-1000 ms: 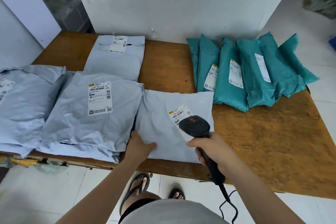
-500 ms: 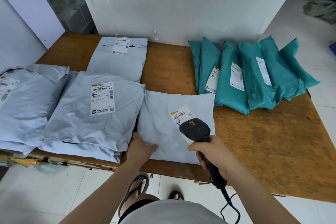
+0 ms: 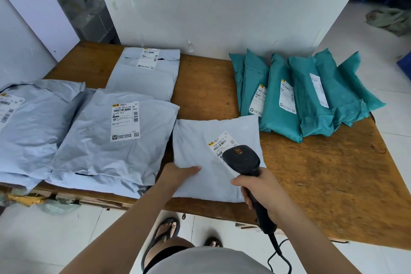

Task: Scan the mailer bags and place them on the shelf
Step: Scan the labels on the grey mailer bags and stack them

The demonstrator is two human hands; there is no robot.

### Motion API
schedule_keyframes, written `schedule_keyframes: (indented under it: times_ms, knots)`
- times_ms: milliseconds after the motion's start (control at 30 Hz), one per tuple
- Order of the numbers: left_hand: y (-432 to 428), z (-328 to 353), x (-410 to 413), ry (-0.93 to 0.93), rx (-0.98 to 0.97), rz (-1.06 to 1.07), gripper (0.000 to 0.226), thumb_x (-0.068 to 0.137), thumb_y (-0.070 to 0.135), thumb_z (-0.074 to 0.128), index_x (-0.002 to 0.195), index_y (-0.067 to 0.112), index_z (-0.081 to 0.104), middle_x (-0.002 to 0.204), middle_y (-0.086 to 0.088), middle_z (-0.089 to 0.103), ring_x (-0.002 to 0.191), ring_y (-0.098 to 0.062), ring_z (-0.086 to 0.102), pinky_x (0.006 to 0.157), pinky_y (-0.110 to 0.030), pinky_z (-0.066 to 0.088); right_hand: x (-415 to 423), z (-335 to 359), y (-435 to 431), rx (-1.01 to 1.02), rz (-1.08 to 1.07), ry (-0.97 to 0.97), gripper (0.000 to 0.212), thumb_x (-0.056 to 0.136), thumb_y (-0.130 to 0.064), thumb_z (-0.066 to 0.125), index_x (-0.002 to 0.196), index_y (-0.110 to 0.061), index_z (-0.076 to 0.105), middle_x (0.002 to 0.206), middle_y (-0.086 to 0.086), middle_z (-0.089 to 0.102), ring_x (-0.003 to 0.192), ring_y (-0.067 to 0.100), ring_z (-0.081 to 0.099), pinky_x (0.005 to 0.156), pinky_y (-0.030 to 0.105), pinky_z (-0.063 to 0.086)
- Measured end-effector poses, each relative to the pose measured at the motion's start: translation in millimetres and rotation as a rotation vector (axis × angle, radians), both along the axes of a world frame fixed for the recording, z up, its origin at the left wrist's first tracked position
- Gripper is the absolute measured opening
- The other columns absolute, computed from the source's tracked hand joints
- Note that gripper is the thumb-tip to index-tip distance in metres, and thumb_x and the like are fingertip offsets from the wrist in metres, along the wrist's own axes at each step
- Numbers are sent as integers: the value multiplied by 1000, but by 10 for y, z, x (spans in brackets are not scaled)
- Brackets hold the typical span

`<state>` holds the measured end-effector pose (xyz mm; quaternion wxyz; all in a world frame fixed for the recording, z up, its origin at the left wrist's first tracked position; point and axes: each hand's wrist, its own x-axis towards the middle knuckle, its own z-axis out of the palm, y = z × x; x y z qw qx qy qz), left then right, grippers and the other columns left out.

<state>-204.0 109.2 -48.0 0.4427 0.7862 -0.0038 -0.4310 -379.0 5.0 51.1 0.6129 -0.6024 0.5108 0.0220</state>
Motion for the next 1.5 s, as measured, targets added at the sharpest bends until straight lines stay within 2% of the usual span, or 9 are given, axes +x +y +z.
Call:
schedule_keyframes:
  times_ms: [167,567,733,833,967,1100,1267,1367,1500]
  knots:
    - [-190,502,-149,-161,-200,-160,27,80,13,72,101,17,57,95,6,60,85,-11,58,75,-24,45,2,-4,-3,-48,-193,-83,21,81,-8,69,66,-2,55,45,7,49,34,14,41,40,22,39]
    - [1001,1848,912,-244,-716,93,32,63,-16,55,78,8,69,64,1,73,54,-16,69,49,-27,56,399,-5,-19,-178,-303,-190,34,82,-13,69,56,-3,50,44,11,47,38,19,43,55,32,38]
    - [1488,1430,1875,-575,-71,99,29,69,12,76,94,16,61,88,-10,71,75,-31,63,67,-39,55,709,-43,83,-160,-218,-146,40,83,-17,69,52,-2,50,42,12,45,38,19,41,54,30,37]
    - [1463,1023,2036,-674,476,-190,74,75,23,77,132,-1,36,119,-28,56,106,-41,56,88,-44,46,913,-54,112,-148,-196,-120,42,84,-17,70,49,-3,49,39,10,46,35,17,41,56,30,38]
    - [1186,667,1929,-526,279,-321,80,71,52,73,135,21,35,109,-8,60,99,-29,62,76,-35,50,1158,-56,132,-142,-201,-106,42,83,-15,70,48,-4,50,37,8,46,32,14,41,55,29,39]
    - [940,474,1962,-684,417,-584,103,64,80,52,148,31,18,135,-11,29,132,-31,30,109,-43,31,1331,-41,148,-148,-216,-88,41,82,-14,71,48,-5,50,37,7,47,31,13,42,54,28,39]
    - [834,331,2287,-846,332,-627,105,56,89,30,145,34,26,156,-10,9,146,-25,5,117,-45,3,1444,-42,139,-162,-223,-62,39,82,-15,71,50,-5,51,40,10,48,32,14,43,56,29,40]
    - [678,298,2451,-917,326,-617,88,58,87,25,105,21,59,104,-1,62,110,-24,56,98,-39,36,1505,-57,152,-157,-217,-55,36,82,-15,71,53,-4,52,39,7,49,32,14,43,54,28,40]
    - [485,566,2476,-865,243,-573,66,64,80,53,64,14,51,57,1,59,61,-17,61,56,-27,43,1520,-86,161,-142,-213,-61,31,82,-14,71,60,0,55,40,6,49,33,15,43,51,28,40]
